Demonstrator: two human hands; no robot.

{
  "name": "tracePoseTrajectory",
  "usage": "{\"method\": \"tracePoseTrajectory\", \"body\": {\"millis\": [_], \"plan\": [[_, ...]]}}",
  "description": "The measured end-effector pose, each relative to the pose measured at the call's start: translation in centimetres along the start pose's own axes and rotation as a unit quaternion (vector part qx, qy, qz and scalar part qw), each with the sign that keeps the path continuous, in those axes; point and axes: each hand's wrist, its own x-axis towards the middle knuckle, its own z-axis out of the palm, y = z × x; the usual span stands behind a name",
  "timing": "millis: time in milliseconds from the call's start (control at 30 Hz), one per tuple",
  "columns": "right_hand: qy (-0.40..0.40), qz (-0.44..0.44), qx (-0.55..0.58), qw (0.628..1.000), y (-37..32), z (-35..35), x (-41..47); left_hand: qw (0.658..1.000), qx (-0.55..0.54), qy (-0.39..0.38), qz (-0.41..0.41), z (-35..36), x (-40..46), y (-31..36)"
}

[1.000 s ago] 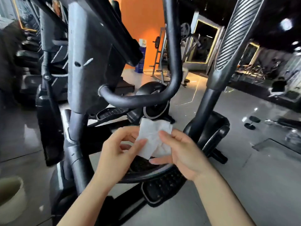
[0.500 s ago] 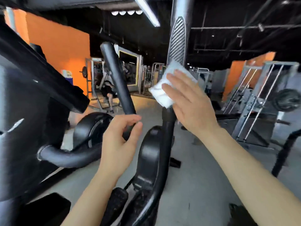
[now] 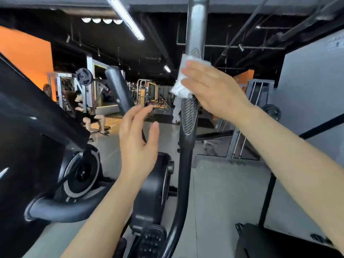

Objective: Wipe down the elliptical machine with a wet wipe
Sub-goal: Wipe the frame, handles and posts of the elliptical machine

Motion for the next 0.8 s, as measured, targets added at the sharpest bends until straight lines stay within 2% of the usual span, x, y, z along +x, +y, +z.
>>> {"method": "tracePoseTrajectory", "body": {"millis": [67, 167, 333, 433, 500, 667, 800], "plan": [[0.019, 0.023, -0.027, 0.999, 2.2, -0.6, 2.6, 0.999, 0.012, 0.033, -0.009, 0.6, 1.9, -0.1], [0.003, 0.043, 0.004, 0.999, 1.4, -0.4, 3.0, 0.999, 0.024, 0.040, 0.003, 1.6, 3.5, -1.0], [-0.132, -0.065, 0.043, 0.988, -2.6, 0.4, -0.6, 0.998, 0.043, 0.030, 0.039, 2.0, 3.6, -2.4], [-0.191, -0.117, 0.041, 0.974, -1.1, -0.4, 1.0, 0.984, 0.142, 0.058, 0.085, 1.0, 5.4, -2.5], [-0.191, -0.123, 0.012, 0.974, 1.2, -1.2, 3.7, 0.965, 0.218, 0.080, 0.121, 0.3, 8.0, -2.2], [-0.143, 0.000, -0.127, 0.981, 8.0, -3.5, 11.5, 0.928, 0.325, 0.084, 0.164, -0.2, 14.8, -2.5], [-0.119, 0.088, -0.122, 0.981, 8.2, -2.4, 12.3, 0.904, 0.363, 0.090, 0.209, 0.4, 15.6, -3.3]]}}
